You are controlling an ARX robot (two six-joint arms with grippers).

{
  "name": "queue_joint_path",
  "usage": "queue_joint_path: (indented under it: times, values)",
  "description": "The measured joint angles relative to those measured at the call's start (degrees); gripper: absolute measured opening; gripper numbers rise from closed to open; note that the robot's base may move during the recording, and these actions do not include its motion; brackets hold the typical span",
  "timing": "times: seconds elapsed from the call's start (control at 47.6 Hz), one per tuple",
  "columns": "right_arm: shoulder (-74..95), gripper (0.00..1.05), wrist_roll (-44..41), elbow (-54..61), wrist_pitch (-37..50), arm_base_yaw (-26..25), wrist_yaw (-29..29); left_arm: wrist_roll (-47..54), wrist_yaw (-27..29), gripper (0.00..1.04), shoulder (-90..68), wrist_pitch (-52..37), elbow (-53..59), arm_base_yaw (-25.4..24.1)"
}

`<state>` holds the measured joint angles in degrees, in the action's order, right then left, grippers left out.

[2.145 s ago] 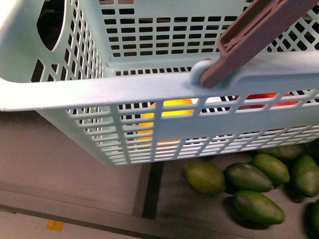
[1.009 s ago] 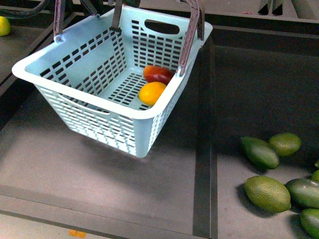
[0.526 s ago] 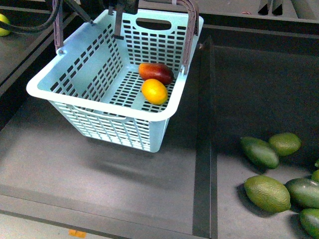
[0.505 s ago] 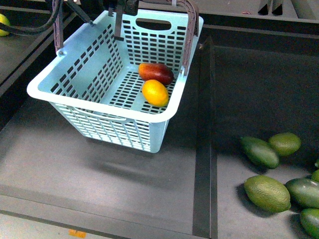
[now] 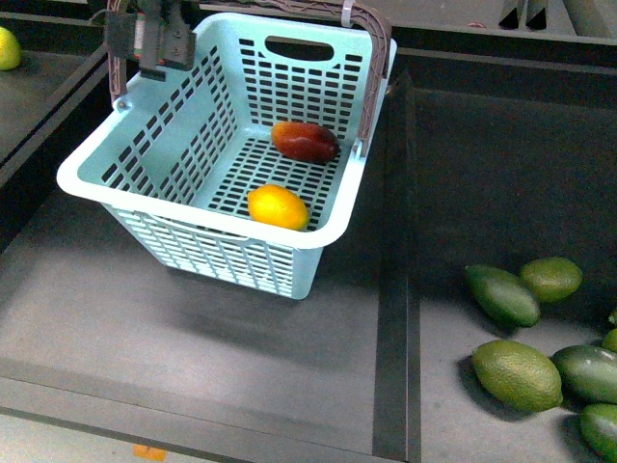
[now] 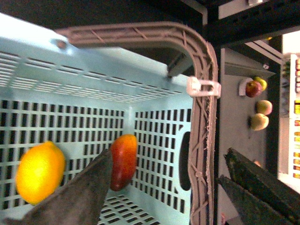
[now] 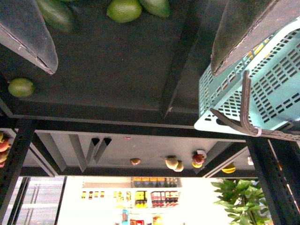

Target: Pick lemon and mango into basket

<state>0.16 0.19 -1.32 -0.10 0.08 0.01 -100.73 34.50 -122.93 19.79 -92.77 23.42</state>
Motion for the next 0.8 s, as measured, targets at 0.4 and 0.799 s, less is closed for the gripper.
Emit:
queue_joint_path:
  times: [0.4,0.799]
  values:
    - [0.0,0.96,0.0,0.0,0.0,0.0,0.1,78.2,-18.6,0.49,20.8,-73.6,47.9,-6.9]
    - [0.0,0.96,0.0,0.0,0.0,0.0,0.1,99.6,-27.0,0.03,43.3,-84.9,77.9,-15.8]
